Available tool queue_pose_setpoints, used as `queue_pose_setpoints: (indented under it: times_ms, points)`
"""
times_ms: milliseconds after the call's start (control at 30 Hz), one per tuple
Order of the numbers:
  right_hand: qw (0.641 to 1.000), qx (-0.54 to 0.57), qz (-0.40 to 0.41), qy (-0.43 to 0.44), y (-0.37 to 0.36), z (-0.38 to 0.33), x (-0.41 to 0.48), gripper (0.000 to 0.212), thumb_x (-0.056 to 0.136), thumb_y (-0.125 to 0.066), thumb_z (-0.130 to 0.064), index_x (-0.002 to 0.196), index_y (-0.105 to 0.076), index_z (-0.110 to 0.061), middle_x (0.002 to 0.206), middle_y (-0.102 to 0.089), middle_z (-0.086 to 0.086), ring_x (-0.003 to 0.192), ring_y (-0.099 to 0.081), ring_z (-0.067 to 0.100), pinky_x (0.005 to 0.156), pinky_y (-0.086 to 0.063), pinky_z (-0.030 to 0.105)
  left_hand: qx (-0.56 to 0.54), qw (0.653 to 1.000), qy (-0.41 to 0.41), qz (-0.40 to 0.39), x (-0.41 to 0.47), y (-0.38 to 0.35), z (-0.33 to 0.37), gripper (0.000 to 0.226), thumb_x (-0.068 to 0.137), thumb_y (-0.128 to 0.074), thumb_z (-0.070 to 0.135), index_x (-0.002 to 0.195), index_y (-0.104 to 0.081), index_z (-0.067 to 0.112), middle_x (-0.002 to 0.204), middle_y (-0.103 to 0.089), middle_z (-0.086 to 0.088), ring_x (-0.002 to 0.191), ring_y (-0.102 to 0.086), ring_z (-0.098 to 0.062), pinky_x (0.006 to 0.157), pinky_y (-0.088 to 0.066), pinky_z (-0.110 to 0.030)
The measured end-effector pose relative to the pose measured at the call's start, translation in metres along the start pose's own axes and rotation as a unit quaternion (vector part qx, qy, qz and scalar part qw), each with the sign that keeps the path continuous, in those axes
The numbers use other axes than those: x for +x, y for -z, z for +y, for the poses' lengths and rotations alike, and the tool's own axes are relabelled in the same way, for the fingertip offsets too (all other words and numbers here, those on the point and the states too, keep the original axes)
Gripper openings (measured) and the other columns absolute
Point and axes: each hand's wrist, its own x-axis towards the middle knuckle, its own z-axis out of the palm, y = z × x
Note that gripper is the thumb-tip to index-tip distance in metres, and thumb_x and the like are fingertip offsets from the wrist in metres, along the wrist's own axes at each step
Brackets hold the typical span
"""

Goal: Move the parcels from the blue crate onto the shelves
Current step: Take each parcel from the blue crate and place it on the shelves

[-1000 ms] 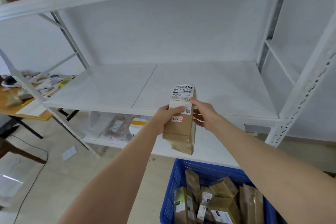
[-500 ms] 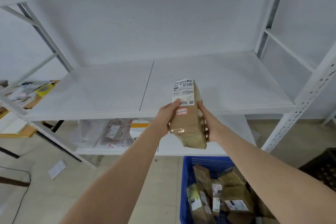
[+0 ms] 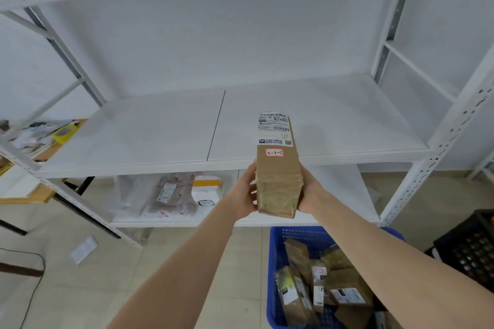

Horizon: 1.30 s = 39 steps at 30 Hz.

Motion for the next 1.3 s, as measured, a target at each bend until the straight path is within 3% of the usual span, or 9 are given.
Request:
queue_pose_setpoints:
  times_ms: [167, 267, 400, 600, 700, 867, 1033, 1133, 1300]
  points:
    - [1.000, -0.004, 0.002, 0.020, 0.008, -0.003, 0.001, 0.106, 0.021, -0.085, -0.072, 0.113, -0.071, -0.021, 0.115, -0.069, 0.011, 0.103, -0.066, 0.037, 0.091, -0.050, 0.055, 0.025, 0.998, -0.003, -0.052, -0.017, 0.002, 0.011, 0.098, 0.052, -0.061, 0.084, 0.132, -0.055, 0.027, 0.133, -0.055, -0.007, 0.123, -0.051, -0.027, 0.092, -0.046, -0.060]
    - [1.000, 0.002, -0.018, 0.023, 0.007, -0.005, -0.008, 0.101, 0.027, -0.086, -0.070, 0.114, -0.071, -0.020, 0.117, -0.068, 0.010, 0.103, -0.066, 0.036, 0.092, -0.050, 0.055, 0.045, 0.997, 0.012, -0.069, -0.023, -0.003, 0.015, 0.114, 0.040, -0.065, 0.087, 0.136, -0.050, 0.026, 0.136, -0.052, -0.009, 0.126, -0.048, -0.030, 0.087, -0.047, -0.064]
    - [0.999, 0.019, -0.030, 0.010, 0.005, -0.010, -0.023, 0.074, 0.060, -0.078, -0.064, 0.113, -0.070, -0.014, 0.113, -0.069, 0.014, 0.101, -0.067, 0.038, 0.090, -0.051, 0.055, 0.069, 0.995, 0.000, -0.066, -0.026, -0.009, 0.017, 0.104, 0.049, -0.068, 0.079, 0.137, -0.048, 0.028, 0.136, -0.052, -0.011, 0.125, -0.049, -0.032, 0.092, -0.046, -0.060]
    - [0.994, -0.096, -0.044, -0.023, 0.015, -0.016, -0.044, 0.056, 0.080, -0.062, -0.064, 0.106, -0.064, -0.014, 0.108, -0.065, 0.010, 0.098, -0.062, 0.028, 0.086, -0.051, 0.046, 0.075, 0.996, -0.052, -0.001, -0.022, -0.016, 0.015, 0.097, 0.047, -0.067, 0.084, 0.127, -0.056, 0.031, 0.130, -0.058, -0.010, 0.119, -0.056, -0.031, 0.095, -0.048, -0.049]
    - [0.993, -0.078, -0.080, -0.046, 0.020, -0.017, -0.051, 0.060, 0.078, -0.065, -0.061, 0.114, -0.060, -0.013, 0.112, -0.064, 0.013, 0.102, -0.061, 0.034, 0.085, -0.050, 0.049, 0.076, 0.995, -0.071, 0.005, -0.022, -0.018, 0.014, 0.089, 0.054, -0.062, 0.084, 0.126, -0.058, 0.031, 0.130, -0.059, -0.009, 0.114, -0.058, -0.027, 0.083, -0.052, -0.042]
    - [0.988, -0.086, -0.126, -0.035, 0.029, -0.019, -0.056, 0.075, 0.072, -0.067, -0.066, 0.129, -0.054, -0.020, 0.125, -0.059, 0.009, 0.111, -0.059, 0.034, 0.095, -0.041, 0.059, 0.076, 0.992, -0.096, 0.011, -0.025, -0.023, 0.013, 0.096, 0.051, -0.062, 0.086, 0.128, -0.058, 0.028, 0.127, -0.060, -0.010, 0.110, -0.060, -0.029, 0.086, -0.053, -0.041]
    - [0.973, -0.096, -0.204, -0.040, 0.037, -0.022, -0.062, 0.084, 0.061, -0.070, -0.069, 0.132, -0.051, -0.027, 0.133, -0.054, 0.010, 0.114, -0.059, 0.038, 0.099, -0.040, 0.060, 0.082, 0.990, -0.110, 0.031, -0.033, -0.023, 0.012, 0.098, 0.047, -0.063, 0.086, 0.127, -0.058, 0.028, 0.125, -0.060, -0.009, 0.100, -0.059, -0.024, 0.075, -0.051, -0.036]
    - [0.971, -0.089, -0.219, -0.037, 0.036, -0.022, -0.064, 0.081, 0.062, -0.071, -0.064, 0.132, -0.053, -0.027, 0.131, -0.056, 0.011, 0.111, -0.061, 0.039, 0.103, -0.039, 0.056, 0.073, 0.990, -0.116, 0.028, -0.040, -0.024, 0.012, 0.091, 0.056, -0.059, 0.081, 0.128, -0.058, 0.026, 0.105, -0.064, -0.005, 0.082, -0.061, -0.020, 0.065, -0.051, -0.030]
    - [0.975, -0.081, -0.205, -0.016, 0.030, -0.018, -0.066, 0.077, 0.057, -0.083, -0.056, 0.124, -0.059, -0.027, 0.130, -0.055, 0.012, 0.111, -0.061, 0.039, 0.101, -0.042, 0.056, 0.078, 0.989, -0.120, 0.024, -0.047, -0.018, 0.012, 0.098, 0.045, -0.064, 0.085, 0.127, -0.058, 0.032, 0.130, -0.059, -0.006, 0.122, -0.054, -0.027, 0.099, -0.045, -0.046]
